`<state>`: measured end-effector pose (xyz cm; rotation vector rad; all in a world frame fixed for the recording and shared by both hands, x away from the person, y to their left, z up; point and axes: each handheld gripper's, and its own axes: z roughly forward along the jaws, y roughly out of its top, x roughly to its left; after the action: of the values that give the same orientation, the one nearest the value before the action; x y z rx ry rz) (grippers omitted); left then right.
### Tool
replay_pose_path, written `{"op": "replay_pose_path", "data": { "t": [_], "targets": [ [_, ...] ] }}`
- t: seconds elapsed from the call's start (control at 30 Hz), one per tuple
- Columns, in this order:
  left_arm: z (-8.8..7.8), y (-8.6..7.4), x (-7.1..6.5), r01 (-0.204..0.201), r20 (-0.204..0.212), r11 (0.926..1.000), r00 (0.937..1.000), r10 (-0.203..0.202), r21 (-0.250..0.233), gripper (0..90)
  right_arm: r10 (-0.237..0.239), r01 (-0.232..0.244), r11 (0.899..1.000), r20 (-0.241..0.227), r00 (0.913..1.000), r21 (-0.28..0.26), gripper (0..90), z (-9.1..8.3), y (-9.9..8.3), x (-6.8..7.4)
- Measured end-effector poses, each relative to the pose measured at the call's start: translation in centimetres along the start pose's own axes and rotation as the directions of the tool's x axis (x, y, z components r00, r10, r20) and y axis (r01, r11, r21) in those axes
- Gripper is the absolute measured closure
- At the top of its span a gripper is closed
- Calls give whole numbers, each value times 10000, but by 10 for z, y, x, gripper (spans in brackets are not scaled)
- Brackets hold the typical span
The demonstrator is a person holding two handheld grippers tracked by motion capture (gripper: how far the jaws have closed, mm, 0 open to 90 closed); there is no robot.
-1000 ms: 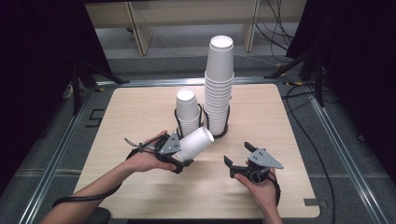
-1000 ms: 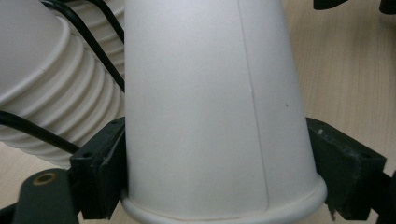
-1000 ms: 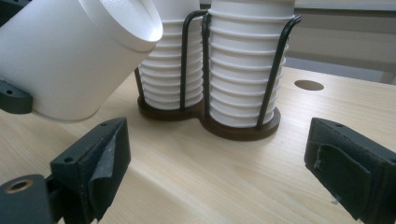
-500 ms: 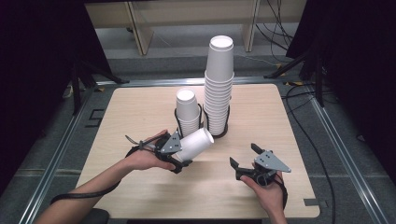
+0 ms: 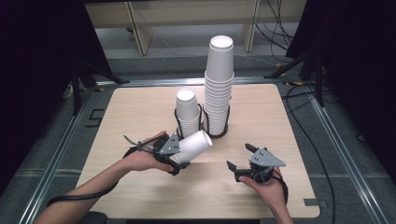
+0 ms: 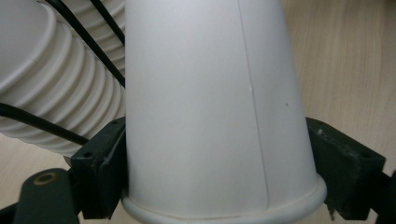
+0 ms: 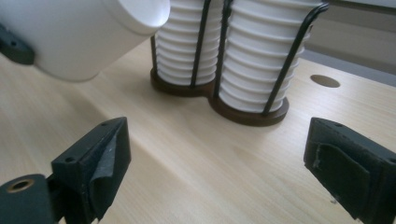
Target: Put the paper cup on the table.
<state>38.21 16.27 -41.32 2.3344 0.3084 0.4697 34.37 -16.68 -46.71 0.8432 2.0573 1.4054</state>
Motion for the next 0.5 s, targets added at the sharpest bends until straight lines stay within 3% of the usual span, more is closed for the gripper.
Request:
{"op": "replay_pose_path", "data": {
  "t": [0.1,0.13,0.27,0.33,0.37,0.4,0.43,0.5],
  "targets": [
    [-1,1,-1,-56,89,10000,9999,56,-17,158,-233,233,9997,-37,9997,113,88,-1,-2,-3],
    [-2,2,0,-165,191,9998,9997,162,133,158,-55,58,9998,-117,9999,182,89,-1,-3,-2],
    [-4,2,-1,-240,263,9997,9994,237,89,158,-480,483,9982,-105,9988,348,100,-1,-5,-6],
    [-6,1,-2,-293,388,9995,9988,288,106,159,-357,360,9987,-103,9993,350,104,-2,-7,-7],
    [-6,1,-2,-389,329,9991,9987,383,176,158,-175,183,9989,-177,9997,438,116,-2,-8,-6],
    [-7,2,-2,-399,354,9987,9986,388,317,158,-460,469,9979,-195,9987,446,131,-3,-8,-8],
    [-7,2,-2,-389,107,9987,9992,385,338,158,-453,469,9976,-310,9985,505,137,-4,-8,-7],
    [-8,2,-2,-364,183,9989,9992,358,312,158,-605,626,9959,-335,9976,656,148,-5,-8,-9]
  ]
}}
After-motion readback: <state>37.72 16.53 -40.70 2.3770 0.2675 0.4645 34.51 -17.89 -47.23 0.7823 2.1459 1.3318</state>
